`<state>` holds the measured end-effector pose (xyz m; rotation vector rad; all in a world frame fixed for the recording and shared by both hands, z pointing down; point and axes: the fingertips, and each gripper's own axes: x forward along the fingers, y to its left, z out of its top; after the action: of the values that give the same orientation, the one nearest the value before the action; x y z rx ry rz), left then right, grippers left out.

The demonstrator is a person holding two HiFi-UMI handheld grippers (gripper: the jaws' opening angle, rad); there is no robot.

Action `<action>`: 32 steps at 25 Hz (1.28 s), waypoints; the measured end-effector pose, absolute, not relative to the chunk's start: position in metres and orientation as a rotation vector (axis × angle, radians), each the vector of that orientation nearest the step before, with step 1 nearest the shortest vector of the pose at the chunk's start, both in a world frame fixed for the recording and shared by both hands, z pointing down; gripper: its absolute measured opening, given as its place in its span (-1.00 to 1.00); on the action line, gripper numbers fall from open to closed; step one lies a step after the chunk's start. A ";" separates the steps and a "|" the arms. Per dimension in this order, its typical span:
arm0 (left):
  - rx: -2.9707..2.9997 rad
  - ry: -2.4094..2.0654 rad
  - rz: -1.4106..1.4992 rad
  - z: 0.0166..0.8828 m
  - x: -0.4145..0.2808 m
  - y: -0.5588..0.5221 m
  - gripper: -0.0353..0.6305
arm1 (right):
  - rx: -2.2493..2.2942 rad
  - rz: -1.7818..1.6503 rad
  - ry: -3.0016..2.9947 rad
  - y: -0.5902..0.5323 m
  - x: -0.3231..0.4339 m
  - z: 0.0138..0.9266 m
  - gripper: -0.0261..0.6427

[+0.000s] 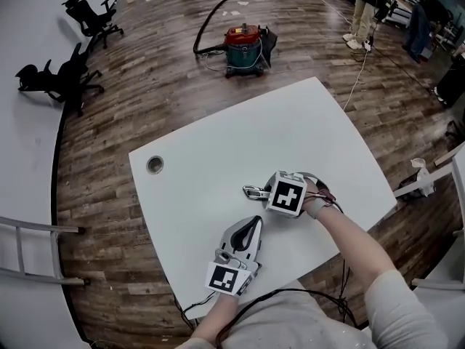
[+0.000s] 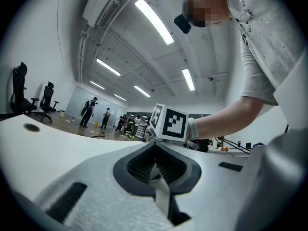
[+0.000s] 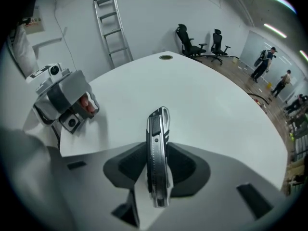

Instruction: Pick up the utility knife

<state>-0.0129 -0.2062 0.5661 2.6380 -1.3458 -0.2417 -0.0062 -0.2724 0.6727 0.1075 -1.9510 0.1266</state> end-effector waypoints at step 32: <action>2.709 -1.479 -0.223 0.463 -0.038 -0.202 -0.87 | 0.561 0.503 -2.443 -0.223 0.016 0.523 -0.52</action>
<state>-0.0383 -0.2023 0.4633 2.7090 -1.4789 -0.2234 0.0163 -0.2227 0.5233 0.5615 -2.4432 0.5035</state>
